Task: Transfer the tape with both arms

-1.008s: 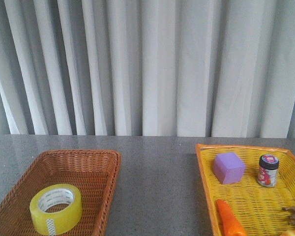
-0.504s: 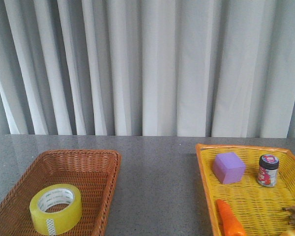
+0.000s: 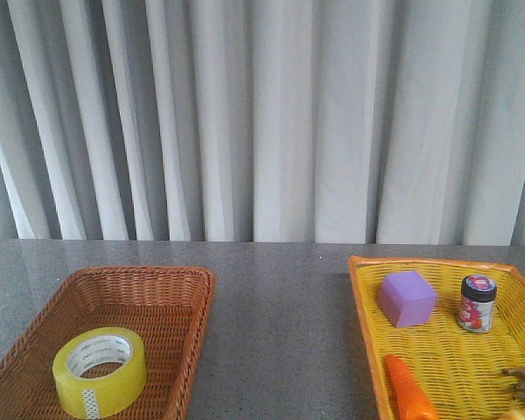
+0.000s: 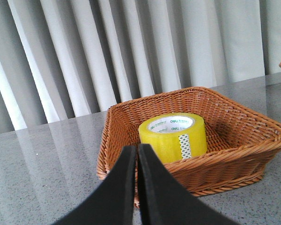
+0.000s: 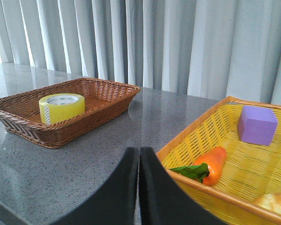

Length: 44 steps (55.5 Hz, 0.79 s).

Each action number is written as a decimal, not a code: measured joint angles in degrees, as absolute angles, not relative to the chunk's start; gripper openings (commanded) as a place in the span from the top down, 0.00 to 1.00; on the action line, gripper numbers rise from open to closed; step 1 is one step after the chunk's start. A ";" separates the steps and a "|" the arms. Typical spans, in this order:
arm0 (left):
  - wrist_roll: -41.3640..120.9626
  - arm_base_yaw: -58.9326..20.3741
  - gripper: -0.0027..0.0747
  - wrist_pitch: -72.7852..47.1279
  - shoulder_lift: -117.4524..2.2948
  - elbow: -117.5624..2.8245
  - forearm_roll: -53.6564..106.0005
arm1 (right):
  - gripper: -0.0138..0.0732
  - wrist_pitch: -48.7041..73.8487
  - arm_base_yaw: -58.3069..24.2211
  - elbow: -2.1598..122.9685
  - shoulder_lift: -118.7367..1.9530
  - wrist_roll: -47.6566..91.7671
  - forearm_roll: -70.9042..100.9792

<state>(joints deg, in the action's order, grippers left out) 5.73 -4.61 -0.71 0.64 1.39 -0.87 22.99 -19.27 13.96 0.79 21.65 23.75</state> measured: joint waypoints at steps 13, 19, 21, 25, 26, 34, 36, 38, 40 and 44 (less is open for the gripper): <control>5.73 -4.61 0.97 -0.71 0.64 1.39 -0.87 | 0.85 22.99 -19.27 13.96 0.79 21.65 23.75; 5.73 -4.61 0.97 -0.71 0.64 1.39 -0.87 | 0.85 22.99 -19.27 13.96 0.79 21.65 23.75; 5.73 -4.61 0.97 -0.71 0.64 1.39 -0.87 | 0.85 22.99 -19.27 13.96 0.79 21.65 23.75; 5.73 -4.61 0.97 -0.71 0.64 1.39 -0.87 | 0.85 22.99 -19.27 13.75 0.79 21.65 23.75; 5.73 -4.61 0.97 -0.71 0.64 1.39 -0.87 | 0.85 22.99 -19.20 13.56 0.79 21.65 23.75; 5.73 -4.61 0.97 -0.71 0.64 1.39 -0.87 | 0.85 21.50 -15.41 9.53 0.79 22.47 19.38; 5.73 -4.61 0.97 -0.71 0.64 1.39 -0.87 | 0.85 20.66 -13.87 8.25 0.79 22.04 18.39; 5.73 -4.61 0.97 -0.71 0.64 1.39 -0.87 | 0.85 19.38 -11.84 6.83 0.79 21.11 17.43; 5.73 -4.61 0.97 -0.71 0.64 1.39 -0.87 | 0.85 17.79 -10.03 5.78 0.79 19.96 16.46; 5.73 -4.61 0.97 -0.71 0.64 1.39 -0.87 | 0.85 13.83 -6.28 3.56 0.79 16.40 13.62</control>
<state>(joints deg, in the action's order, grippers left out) 5.73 -4.61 -0.71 0.64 1.39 -0.87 13.83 -6.28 3.56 0.79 16.40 13.62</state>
